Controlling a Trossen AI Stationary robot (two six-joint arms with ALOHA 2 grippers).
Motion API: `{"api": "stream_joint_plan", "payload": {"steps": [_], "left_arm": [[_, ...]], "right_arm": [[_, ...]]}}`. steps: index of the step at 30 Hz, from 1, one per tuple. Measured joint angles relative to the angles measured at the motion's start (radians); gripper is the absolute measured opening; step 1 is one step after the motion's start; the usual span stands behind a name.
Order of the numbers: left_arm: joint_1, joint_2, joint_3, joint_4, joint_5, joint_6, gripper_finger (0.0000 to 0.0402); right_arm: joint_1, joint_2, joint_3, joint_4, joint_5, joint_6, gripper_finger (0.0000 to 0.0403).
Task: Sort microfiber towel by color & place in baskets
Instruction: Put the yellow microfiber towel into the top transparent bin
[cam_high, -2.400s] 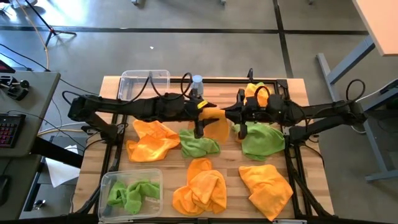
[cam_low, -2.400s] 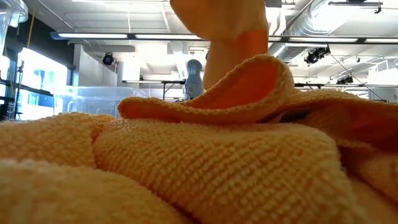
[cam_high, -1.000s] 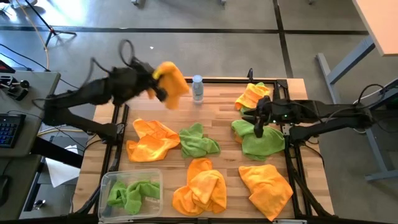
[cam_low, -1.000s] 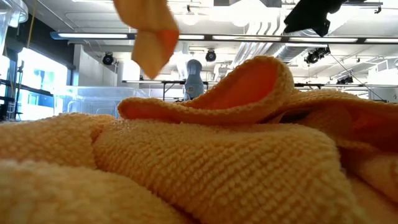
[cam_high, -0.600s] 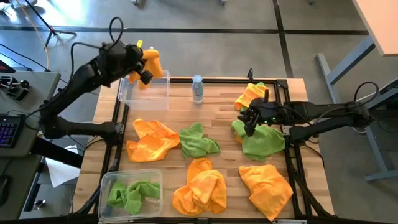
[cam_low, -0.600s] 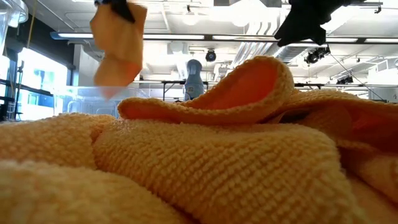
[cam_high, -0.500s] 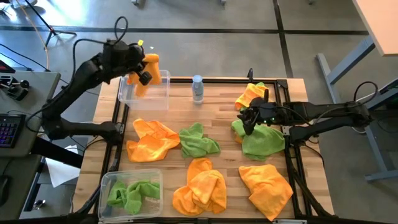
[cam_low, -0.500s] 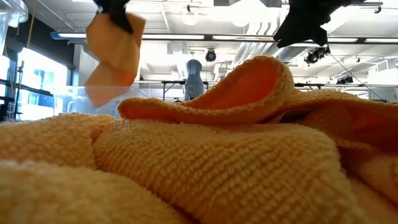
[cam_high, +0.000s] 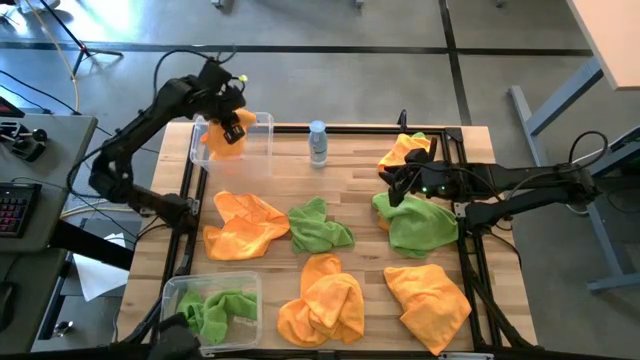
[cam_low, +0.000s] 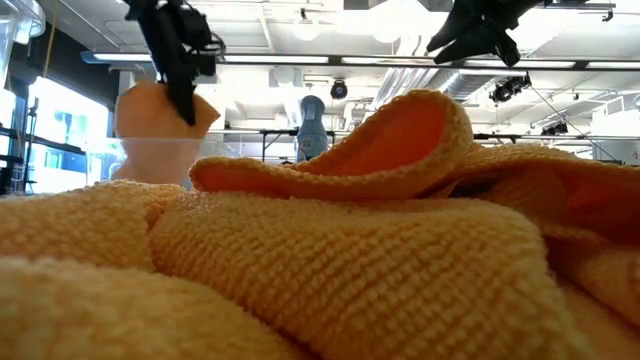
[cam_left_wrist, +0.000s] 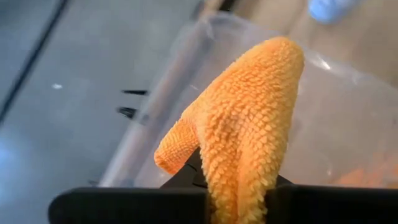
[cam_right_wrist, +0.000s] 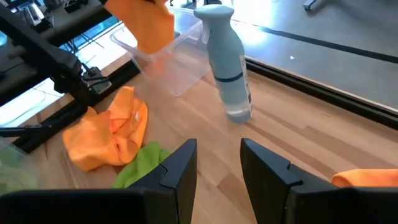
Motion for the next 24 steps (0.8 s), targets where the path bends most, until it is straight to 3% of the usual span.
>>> {"api": "stream_joint_plan", "payload": {"steps": [10, 24], "left_arm": [[0.0, 0.112, 0.0, -0.088, -0.007, -0.012, 0.0042], [-0.001, 0.112, 0.0, -0.092, -0.052, -0.082, 0.015]], "right_arm": [[0.0, 0.0, 0.0, -0.001, 0.0, 0.004, 0.0117], [0.0, 0.0, 0.0, -0.007, -0.001, -0.005, 0.0117]]}}
